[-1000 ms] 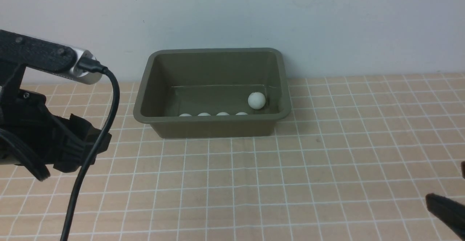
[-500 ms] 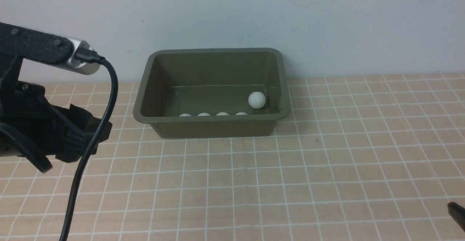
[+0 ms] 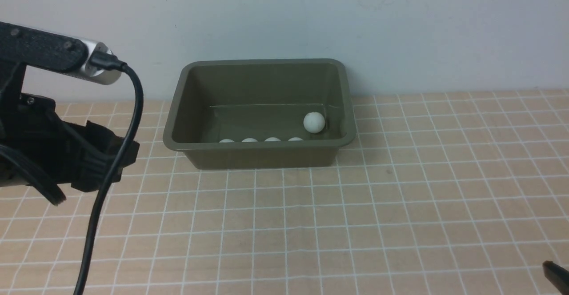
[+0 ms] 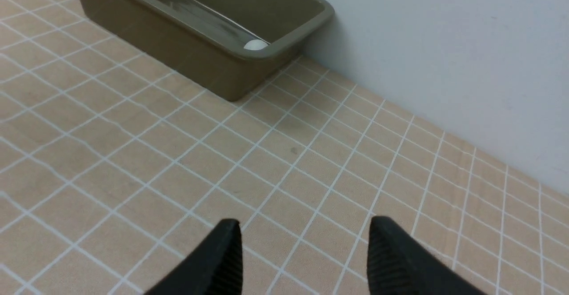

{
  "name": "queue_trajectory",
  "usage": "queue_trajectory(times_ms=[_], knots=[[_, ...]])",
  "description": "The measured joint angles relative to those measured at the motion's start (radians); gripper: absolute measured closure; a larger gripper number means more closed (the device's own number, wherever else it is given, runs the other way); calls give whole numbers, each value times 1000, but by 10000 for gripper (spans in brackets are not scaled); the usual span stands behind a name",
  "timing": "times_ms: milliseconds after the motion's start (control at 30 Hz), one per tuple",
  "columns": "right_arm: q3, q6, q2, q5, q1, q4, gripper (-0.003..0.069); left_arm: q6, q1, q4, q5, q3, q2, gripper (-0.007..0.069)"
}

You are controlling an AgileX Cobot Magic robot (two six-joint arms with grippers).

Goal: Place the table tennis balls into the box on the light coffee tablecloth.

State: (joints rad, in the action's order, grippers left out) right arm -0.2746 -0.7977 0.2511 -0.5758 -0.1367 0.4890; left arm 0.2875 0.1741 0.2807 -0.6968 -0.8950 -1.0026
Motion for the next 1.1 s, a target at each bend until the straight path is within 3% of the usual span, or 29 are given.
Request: queue_trajectory(times_ms=[267,400,533,667,867,1100], knots=[[0,1,0,-46,0,0,300,22,0,191,114,0,0,221],[0,5,0,-80,0,0,300,22,0,327,119,0,0,221],[0,4,0,-119,0,0,300,45,0,385,111,0,0,221],[0,4,0,-160,0,0,300,79,0,386,108,0,0,221],[0,4,0,-174,0,0,300,233,-16,244,115,0,31,221],[1,4,0,-174,0,-1,300,264,-119,139,41,1,374,221]])
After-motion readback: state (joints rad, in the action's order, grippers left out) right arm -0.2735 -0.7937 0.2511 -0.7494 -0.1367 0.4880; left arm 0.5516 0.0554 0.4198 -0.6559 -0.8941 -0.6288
